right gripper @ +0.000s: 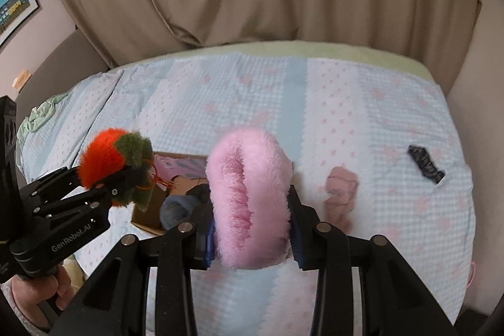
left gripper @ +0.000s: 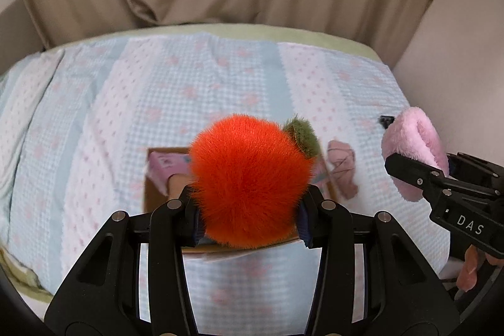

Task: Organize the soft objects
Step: 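Carry the orange pompom and pink scrunchie into the box and open both tools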

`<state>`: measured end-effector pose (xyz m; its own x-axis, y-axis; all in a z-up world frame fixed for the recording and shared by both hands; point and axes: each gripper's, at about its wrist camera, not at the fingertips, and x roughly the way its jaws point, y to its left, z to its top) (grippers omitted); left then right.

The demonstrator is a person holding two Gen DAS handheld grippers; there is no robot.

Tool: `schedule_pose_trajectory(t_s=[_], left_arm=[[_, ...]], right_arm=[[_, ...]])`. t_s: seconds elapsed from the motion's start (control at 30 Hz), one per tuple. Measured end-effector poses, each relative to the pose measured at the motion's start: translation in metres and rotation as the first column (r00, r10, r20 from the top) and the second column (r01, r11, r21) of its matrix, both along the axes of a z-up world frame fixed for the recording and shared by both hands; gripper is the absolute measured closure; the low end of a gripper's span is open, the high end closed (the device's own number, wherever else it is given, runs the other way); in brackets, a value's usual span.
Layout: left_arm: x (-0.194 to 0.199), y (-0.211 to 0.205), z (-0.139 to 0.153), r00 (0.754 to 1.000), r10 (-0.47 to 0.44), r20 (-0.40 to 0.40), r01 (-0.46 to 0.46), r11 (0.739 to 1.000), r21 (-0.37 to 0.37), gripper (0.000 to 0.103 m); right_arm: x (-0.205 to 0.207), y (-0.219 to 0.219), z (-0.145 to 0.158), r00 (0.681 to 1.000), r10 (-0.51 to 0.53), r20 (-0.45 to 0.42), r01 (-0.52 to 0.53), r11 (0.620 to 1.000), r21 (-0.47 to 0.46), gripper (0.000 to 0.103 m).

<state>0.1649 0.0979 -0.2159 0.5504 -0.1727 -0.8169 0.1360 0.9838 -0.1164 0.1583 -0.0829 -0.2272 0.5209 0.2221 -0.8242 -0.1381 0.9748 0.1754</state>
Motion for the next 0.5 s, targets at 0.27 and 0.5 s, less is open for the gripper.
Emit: schedule_pose_trajectory(t_s=[0.27, 0.5], left_arm=[[0.030, 0.055, -0.043, 0.996, -0.009, -0.086, 0.010, 1.000, 0.012, 0.062], [0.071, 0.071, -0.097, 0.981, -0.027, -0.191, 0.031, 0.999, 0.022, 0.062]], right_arm=[[0.022, 0.042, -0.043, 0.988, -0.075, -0.132, 0.079, 0.997, 0.024, 0.069], [0.047, 0.056, -0.083, 0.959, -0.145, -0.243, 0.157, 0.987, 0.029, 0.069]])
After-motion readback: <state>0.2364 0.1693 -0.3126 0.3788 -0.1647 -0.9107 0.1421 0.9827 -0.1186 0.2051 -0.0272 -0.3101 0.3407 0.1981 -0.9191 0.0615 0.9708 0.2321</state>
